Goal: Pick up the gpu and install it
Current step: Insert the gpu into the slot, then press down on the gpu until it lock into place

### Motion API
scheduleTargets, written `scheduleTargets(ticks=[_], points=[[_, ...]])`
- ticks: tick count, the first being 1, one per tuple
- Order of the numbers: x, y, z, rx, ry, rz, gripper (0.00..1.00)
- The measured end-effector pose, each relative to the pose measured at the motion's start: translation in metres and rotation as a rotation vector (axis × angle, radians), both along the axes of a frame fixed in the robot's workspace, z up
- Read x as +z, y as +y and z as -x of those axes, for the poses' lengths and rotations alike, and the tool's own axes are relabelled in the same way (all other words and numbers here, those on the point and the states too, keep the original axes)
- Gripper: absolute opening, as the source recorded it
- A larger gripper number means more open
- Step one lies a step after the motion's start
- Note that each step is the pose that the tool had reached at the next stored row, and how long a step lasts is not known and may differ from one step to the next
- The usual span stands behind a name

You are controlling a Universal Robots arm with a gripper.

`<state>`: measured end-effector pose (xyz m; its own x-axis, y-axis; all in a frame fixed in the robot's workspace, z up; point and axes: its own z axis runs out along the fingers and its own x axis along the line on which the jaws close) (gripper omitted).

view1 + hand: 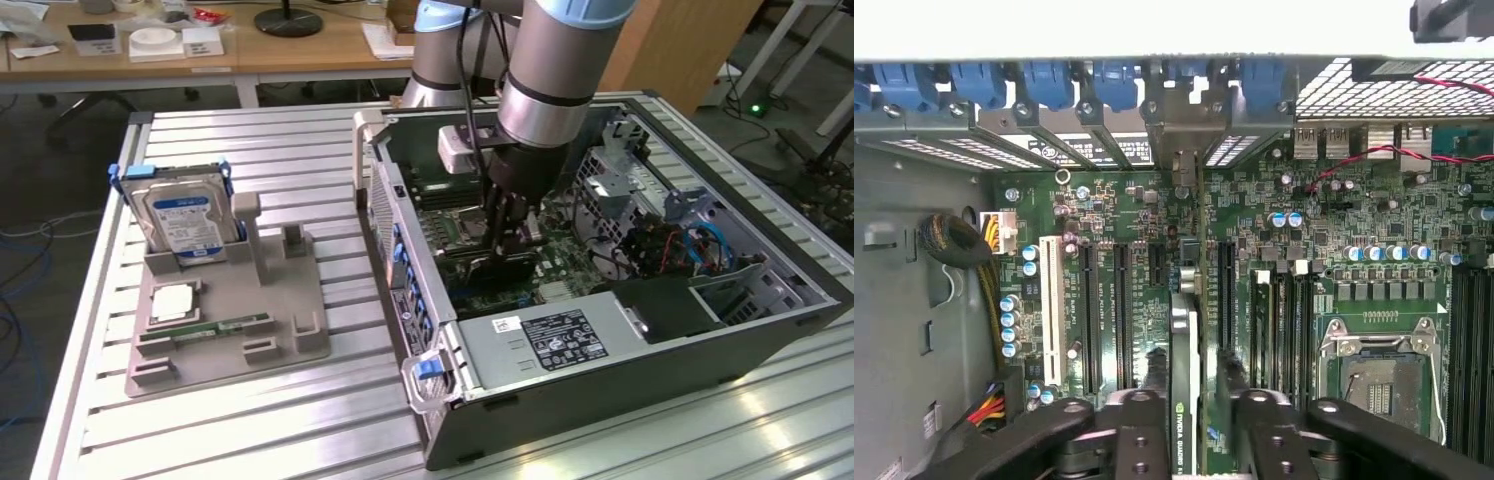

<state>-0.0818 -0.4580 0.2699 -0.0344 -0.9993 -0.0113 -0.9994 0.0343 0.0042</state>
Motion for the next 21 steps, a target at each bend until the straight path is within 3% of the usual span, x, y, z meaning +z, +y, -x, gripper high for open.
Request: scheduleTargets(ticks=[1,3,6,21], points=[[0.0,0.0,0.0,0.0,0.0,0.0,0.27],[0.0,0.0,0.0,0.0,0.0,0.0,0.27],[0.0,0.0,0.0,0.0,0.0,0.0,0.1],[0.0,0.0,0.0,0.0,0.0,0.0,0.1]])
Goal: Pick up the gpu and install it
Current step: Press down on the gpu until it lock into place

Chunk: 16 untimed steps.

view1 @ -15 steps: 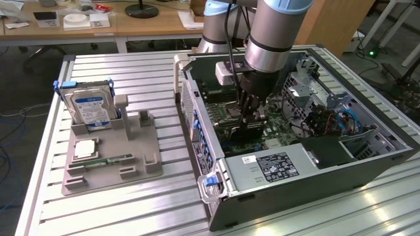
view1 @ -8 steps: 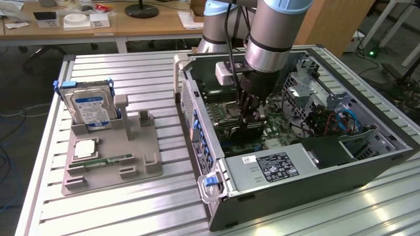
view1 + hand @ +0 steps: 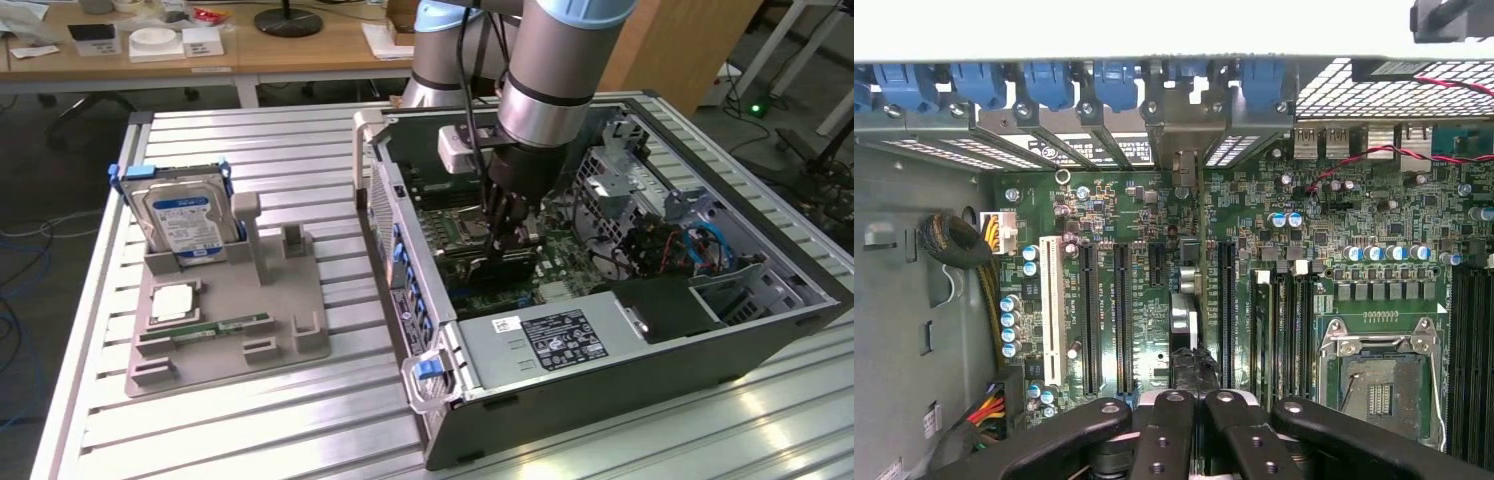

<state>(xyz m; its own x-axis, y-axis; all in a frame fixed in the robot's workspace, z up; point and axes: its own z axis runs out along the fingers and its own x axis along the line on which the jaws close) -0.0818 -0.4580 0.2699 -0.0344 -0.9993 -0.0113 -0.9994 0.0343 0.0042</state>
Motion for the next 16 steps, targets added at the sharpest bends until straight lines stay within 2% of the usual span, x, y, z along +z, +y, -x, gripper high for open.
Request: scheduleTargets(ticks=[4,9,16], points=[[0.0014,0.0,0.0,0.0,0.0001,0.0003,0.1],[0.0118,0.0002,0.001,0.0,0.0006,0.0001,0.1],[0.012,0.0001,0.011,0.003,0.0006,-0.0001,0.1]])
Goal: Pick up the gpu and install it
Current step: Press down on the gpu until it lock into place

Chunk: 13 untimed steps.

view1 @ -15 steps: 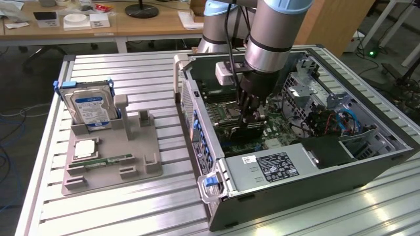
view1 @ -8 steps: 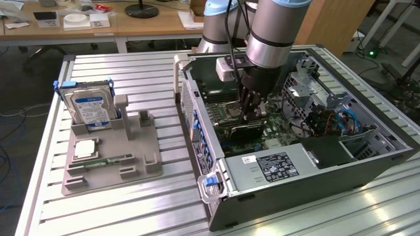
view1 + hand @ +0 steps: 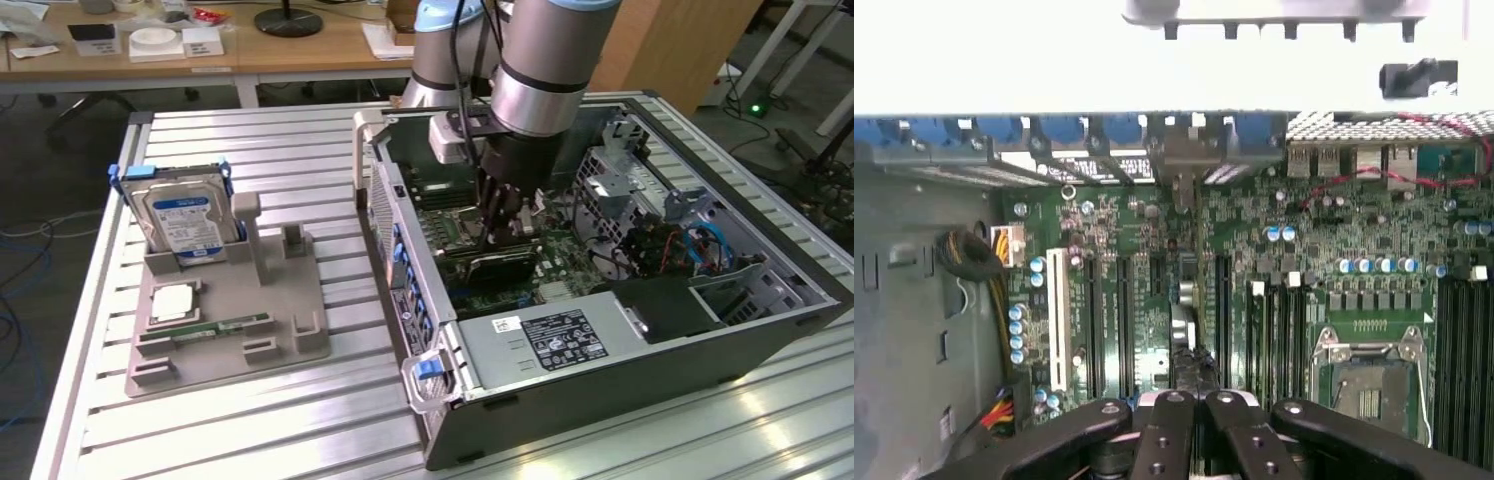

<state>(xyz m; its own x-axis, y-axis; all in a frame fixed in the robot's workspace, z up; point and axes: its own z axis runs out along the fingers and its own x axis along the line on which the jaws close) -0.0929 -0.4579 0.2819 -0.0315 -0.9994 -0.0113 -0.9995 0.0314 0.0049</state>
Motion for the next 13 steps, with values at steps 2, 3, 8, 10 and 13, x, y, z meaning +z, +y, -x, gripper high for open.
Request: scheduleTargets(ticks=[2,3,8,10,13], points=[[-0.0002,0.0,0.0041,0.0,0.0001,-0.0001,0.1],[-0.0002,0.0,0.0062,0.001,0.0001,0.0001,0.1],[0.0021,0.0001,0.008,0.003,0.0004,0.0,0.1],[0.0037,0.0002,0.0081,0.008,0.0009,0.0,0.1],[0.0044,0.0003,0.0081,0.031,0.0018,-0.0004,0.1]])
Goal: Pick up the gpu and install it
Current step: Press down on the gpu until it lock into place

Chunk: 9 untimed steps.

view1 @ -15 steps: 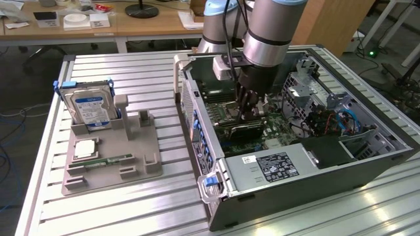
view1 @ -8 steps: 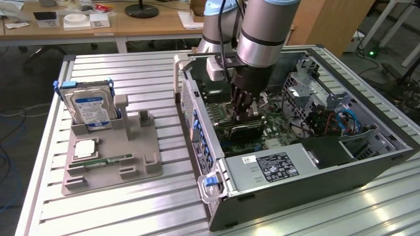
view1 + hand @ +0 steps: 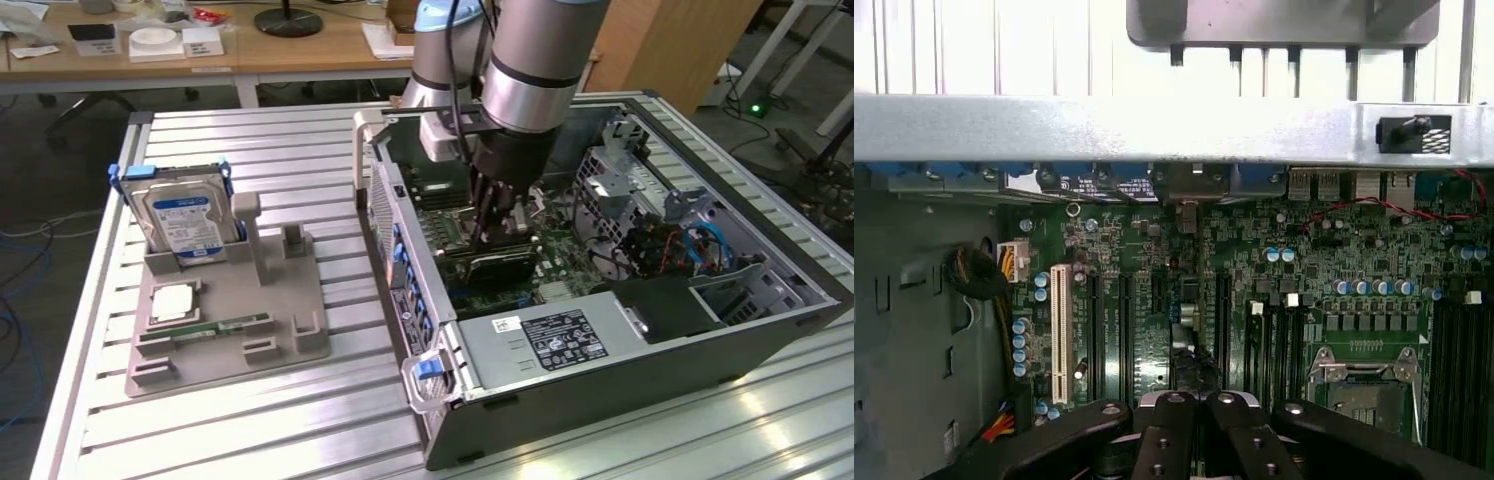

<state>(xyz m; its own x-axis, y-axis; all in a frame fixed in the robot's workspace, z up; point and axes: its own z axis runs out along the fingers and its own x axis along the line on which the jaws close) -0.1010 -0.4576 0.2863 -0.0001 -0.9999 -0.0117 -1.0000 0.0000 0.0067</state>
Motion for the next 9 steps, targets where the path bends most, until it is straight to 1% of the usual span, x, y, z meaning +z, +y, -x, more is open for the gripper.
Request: scheduleTargets(ticks=[3,6,9], points=[[0.0004,0.0003,0.0003,0.026,0.0013,0.0008,0.1],[0.0007,0.0008,0.0024,0.028,0.0012,0.001,0.1],[0.0008,0.0008,0.0089,0.028,0.0012,0.0017,0.1]])
